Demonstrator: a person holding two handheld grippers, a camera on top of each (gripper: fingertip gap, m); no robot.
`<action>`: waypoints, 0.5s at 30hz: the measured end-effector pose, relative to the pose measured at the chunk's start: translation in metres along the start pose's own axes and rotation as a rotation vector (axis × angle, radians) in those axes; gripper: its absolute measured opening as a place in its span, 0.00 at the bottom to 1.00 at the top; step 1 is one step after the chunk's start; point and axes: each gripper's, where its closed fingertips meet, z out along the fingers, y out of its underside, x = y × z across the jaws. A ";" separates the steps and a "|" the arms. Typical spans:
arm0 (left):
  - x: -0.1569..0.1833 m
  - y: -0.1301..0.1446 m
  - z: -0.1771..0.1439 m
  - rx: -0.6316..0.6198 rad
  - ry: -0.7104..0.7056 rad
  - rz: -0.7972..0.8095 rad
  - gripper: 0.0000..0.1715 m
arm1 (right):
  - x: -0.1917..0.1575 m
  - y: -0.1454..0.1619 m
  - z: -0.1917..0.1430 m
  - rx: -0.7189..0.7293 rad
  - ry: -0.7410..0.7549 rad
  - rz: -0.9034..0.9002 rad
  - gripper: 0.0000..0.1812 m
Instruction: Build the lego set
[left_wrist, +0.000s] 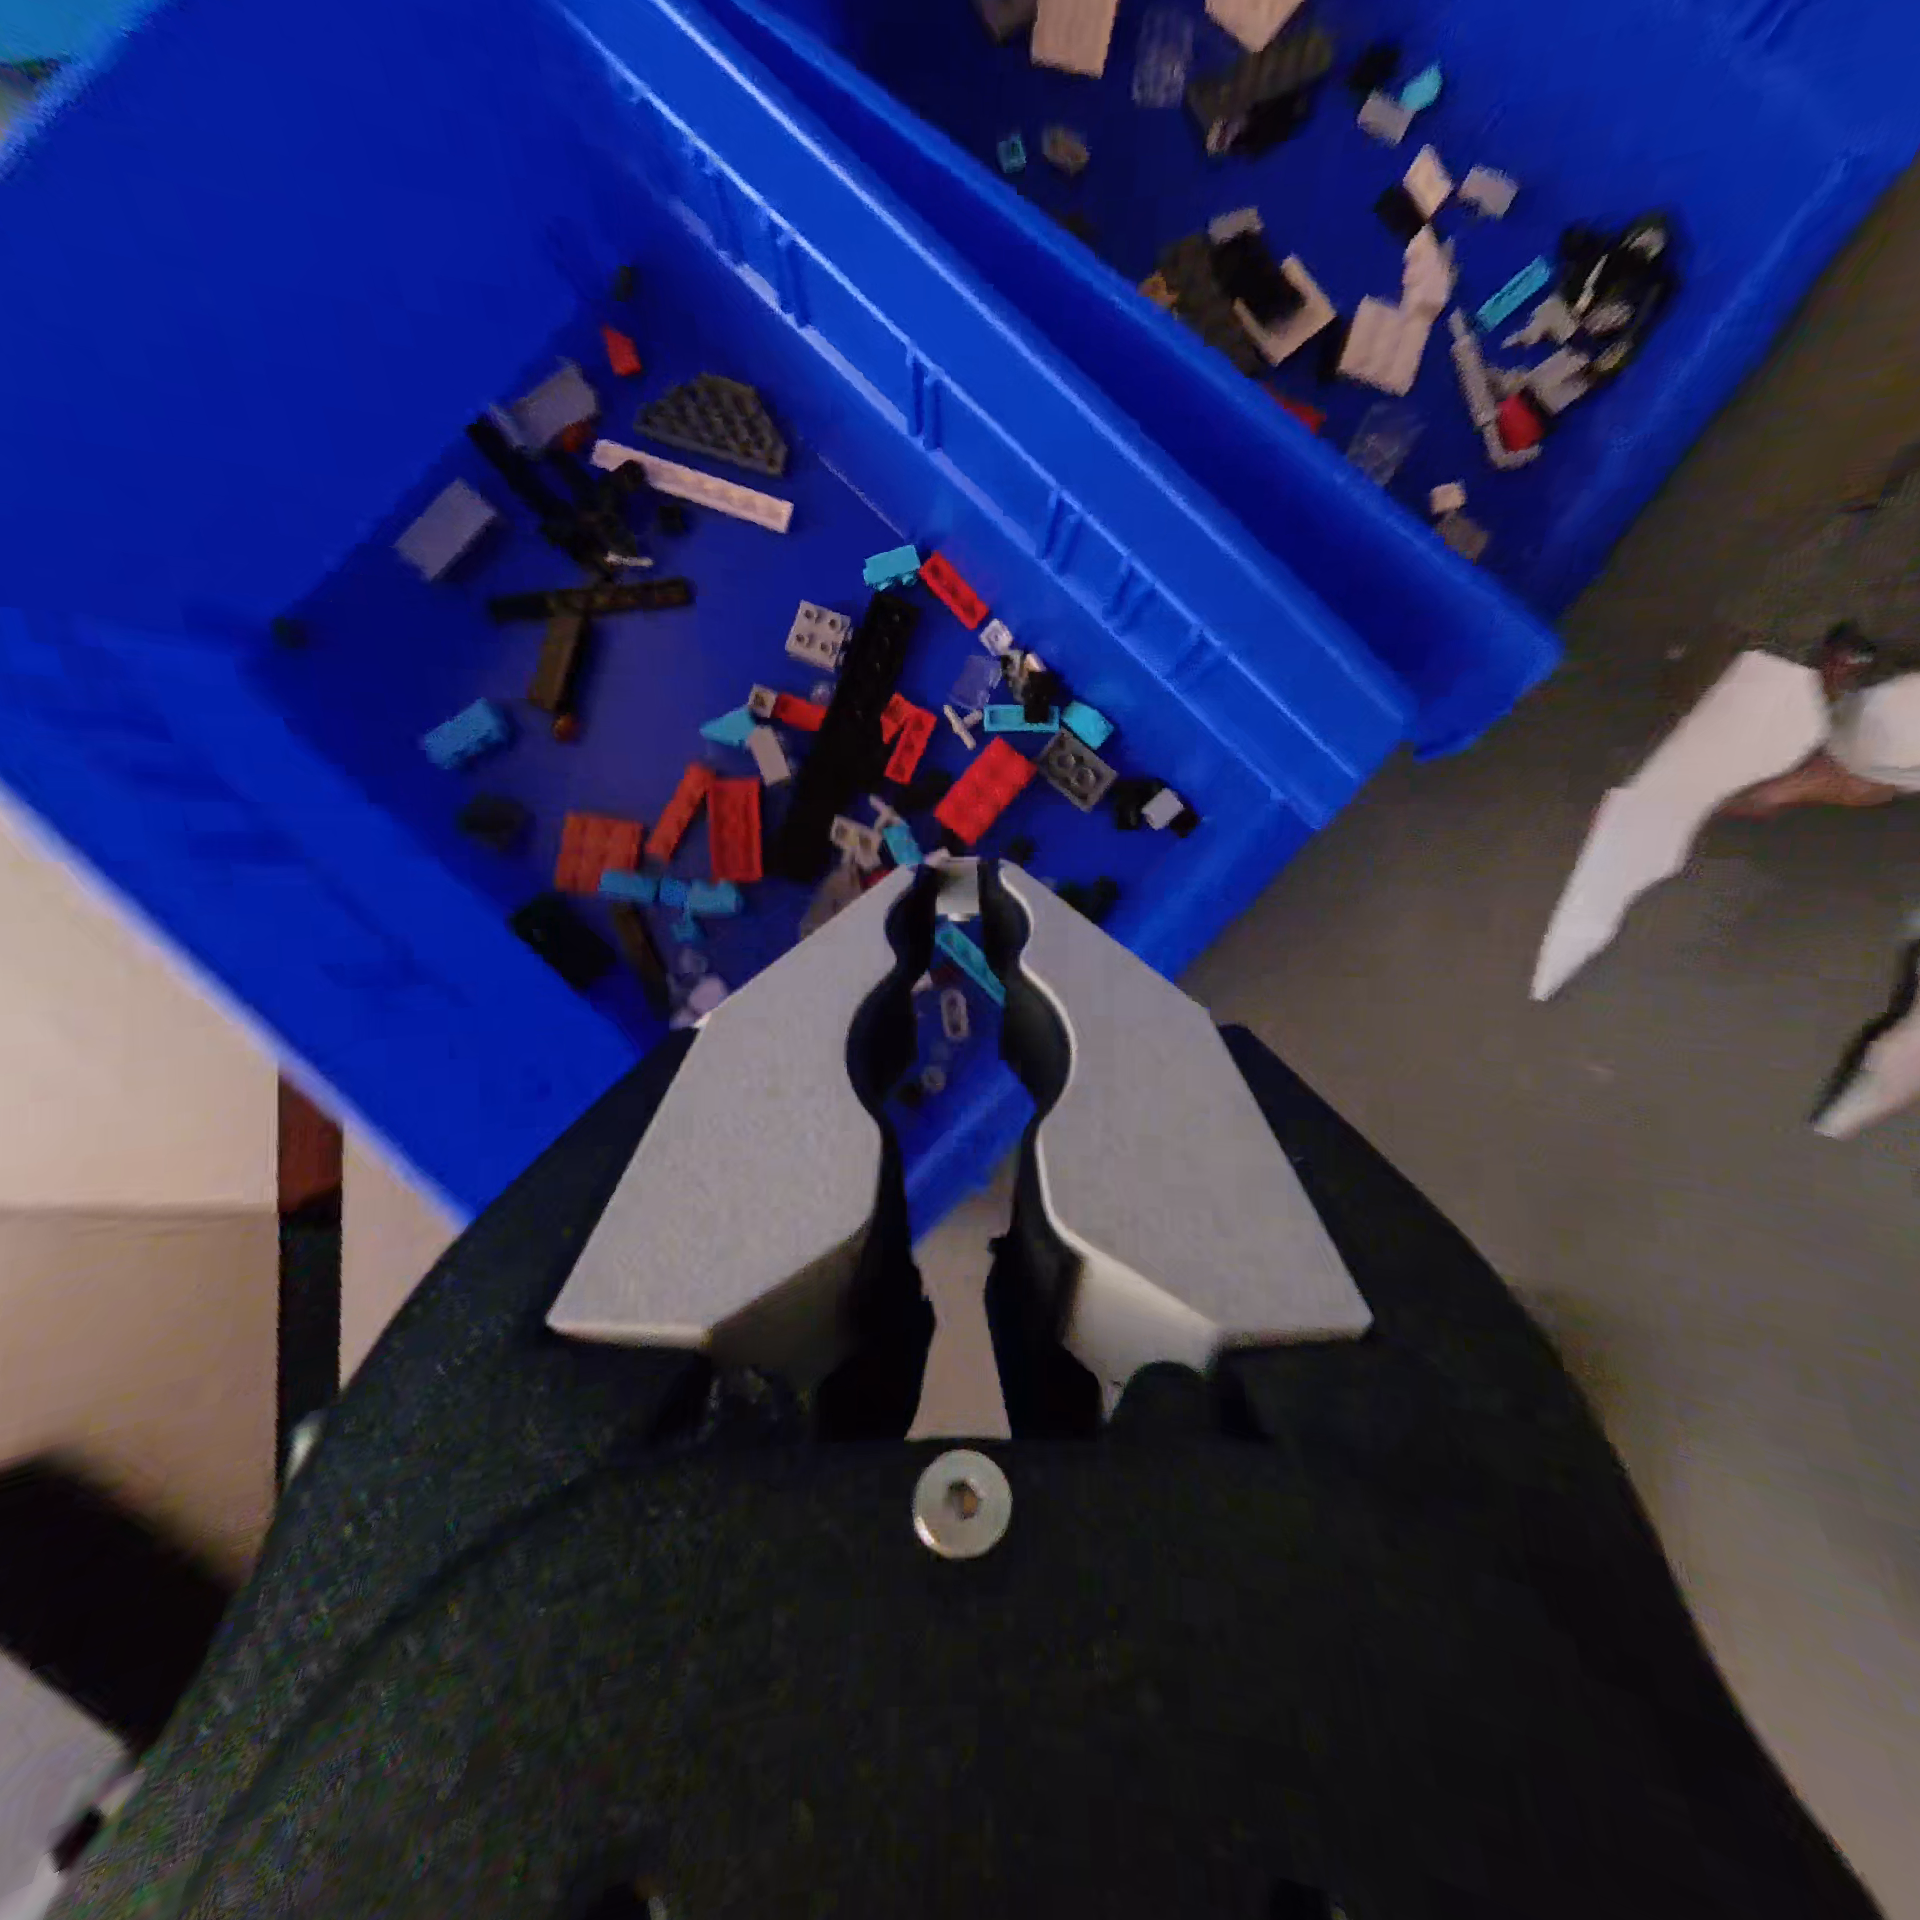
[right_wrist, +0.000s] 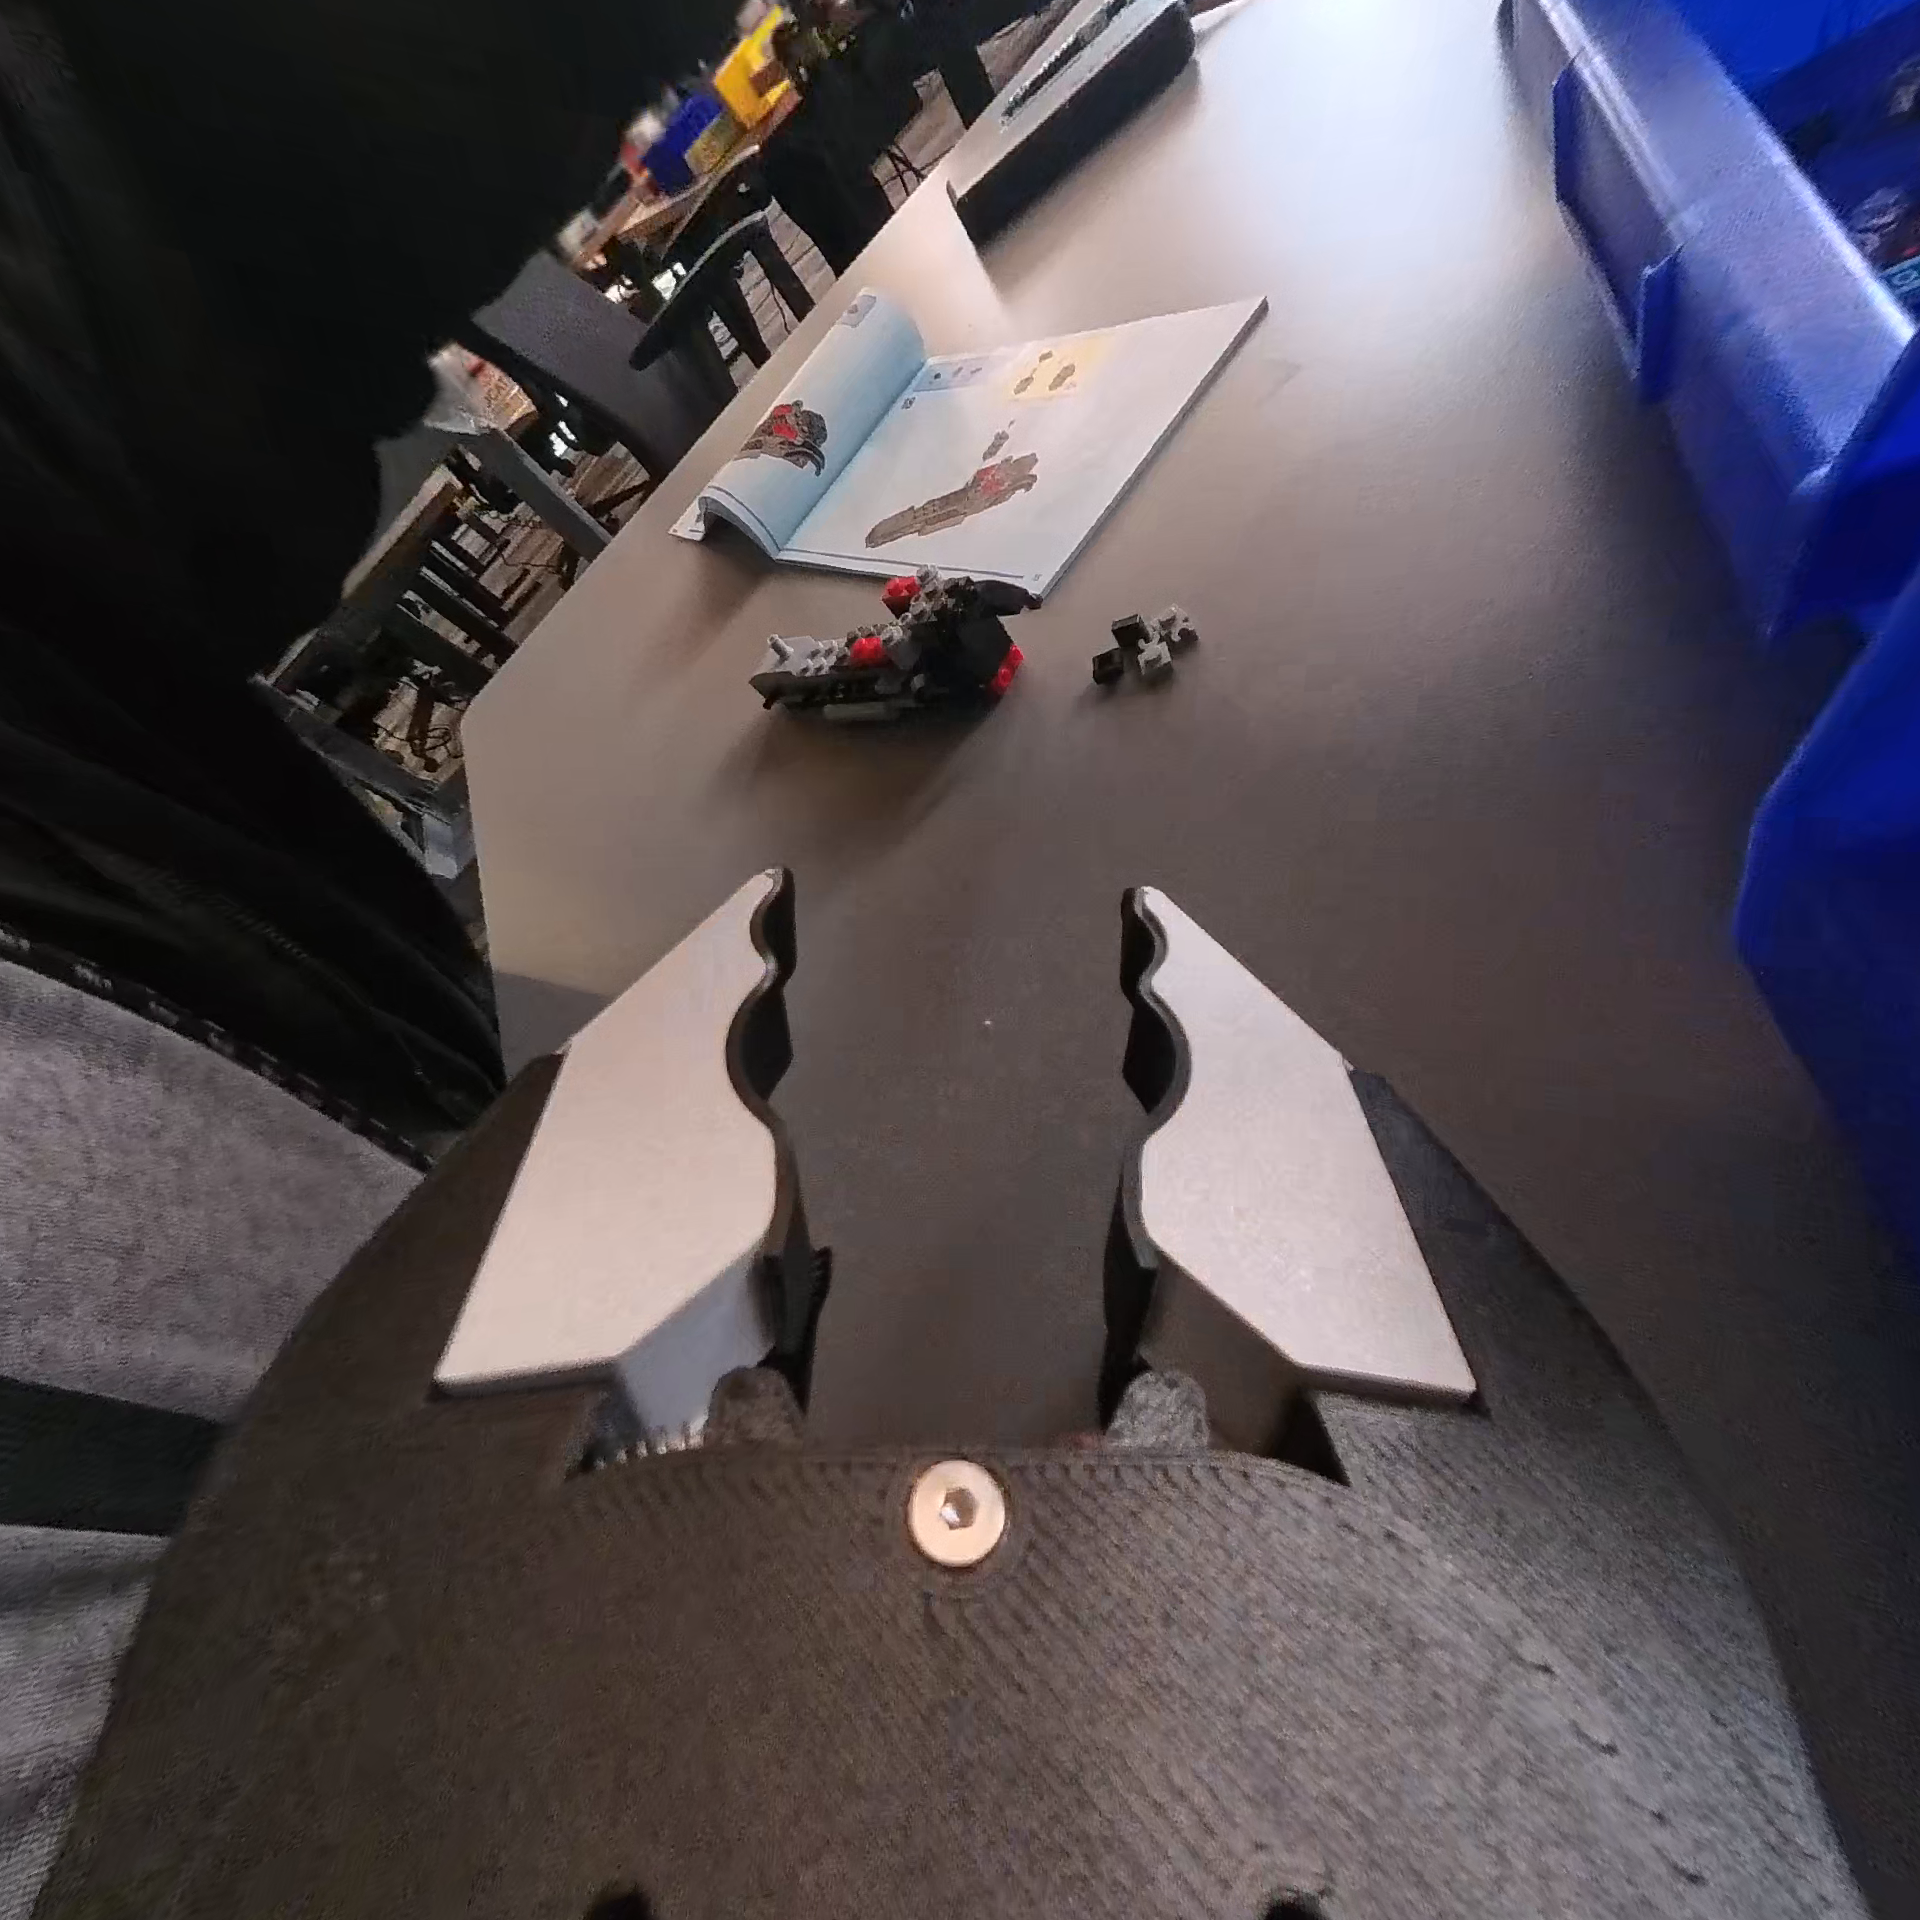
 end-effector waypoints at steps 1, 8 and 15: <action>0.004 0.005 -0.016 0.027 -0.011 -0.030 0.05 | 0.000 0.000 0.000 0.000 0.000 0.001 0.35; 0.049 0.078 -0.091 0.177 -0.147 -0.276 0.05 | 0.001 0.001 0.001 -0.007 0.006 0.001 0.35; 0.127 0.148 -0.092 0.508 -0.238 -0.694 0.05 | 0.002 0.001 0.003 -0.017 0.017 0.002 0.35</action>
